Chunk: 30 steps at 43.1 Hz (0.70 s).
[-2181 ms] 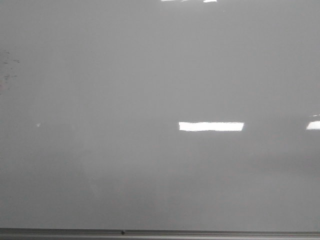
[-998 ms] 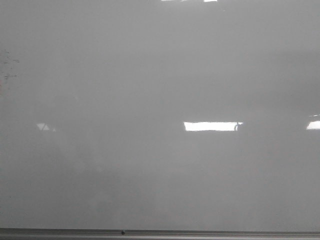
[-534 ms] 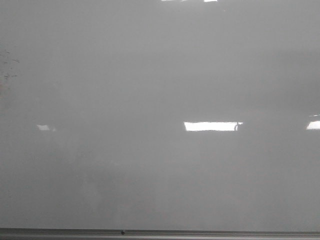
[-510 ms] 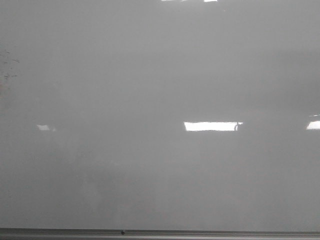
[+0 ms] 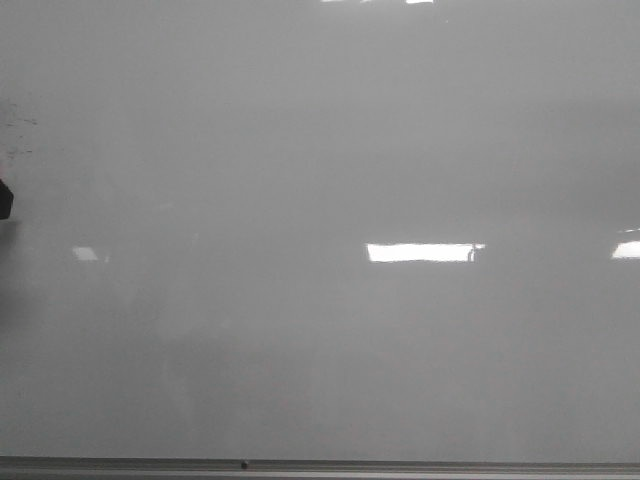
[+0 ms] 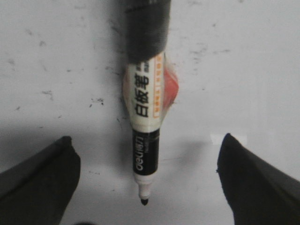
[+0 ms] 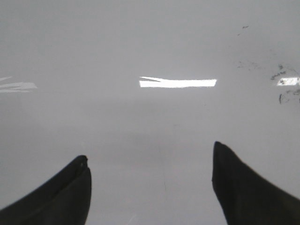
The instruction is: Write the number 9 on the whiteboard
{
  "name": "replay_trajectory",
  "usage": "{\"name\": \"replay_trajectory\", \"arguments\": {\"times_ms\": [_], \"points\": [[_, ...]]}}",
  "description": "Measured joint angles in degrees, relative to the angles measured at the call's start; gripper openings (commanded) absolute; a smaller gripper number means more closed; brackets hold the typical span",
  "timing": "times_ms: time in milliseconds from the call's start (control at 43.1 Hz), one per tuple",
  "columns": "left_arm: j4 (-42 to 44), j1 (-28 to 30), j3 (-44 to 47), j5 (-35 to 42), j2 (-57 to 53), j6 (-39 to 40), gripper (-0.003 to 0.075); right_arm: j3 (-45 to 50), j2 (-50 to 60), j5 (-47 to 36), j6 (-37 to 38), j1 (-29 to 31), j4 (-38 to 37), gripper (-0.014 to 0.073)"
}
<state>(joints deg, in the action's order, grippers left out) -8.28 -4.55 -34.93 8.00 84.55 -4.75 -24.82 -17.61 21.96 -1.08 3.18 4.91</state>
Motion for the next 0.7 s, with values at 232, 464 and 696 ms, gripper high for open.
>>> {"name": "replay_trajectory", "arguments": {"times_ms": [232,464,696], "points": [[0.00,0.00,-0.08,3.93,2.84,0.00,0.0230,0.00,0.00,-0.10,0.09,0.00,0.00,0.0560],[0.26,0.00,-0.08,5.10,2.95,0.00,0.0069,0.00,0.00,-0.10,0.09,0.00,0.00,0.0560],[0.36,-0.08,-0.08,1.50,1.12,0.00,0.0029,0.00,0.00,-0.10,0.09,0.00,0.00,0.0560]]}}
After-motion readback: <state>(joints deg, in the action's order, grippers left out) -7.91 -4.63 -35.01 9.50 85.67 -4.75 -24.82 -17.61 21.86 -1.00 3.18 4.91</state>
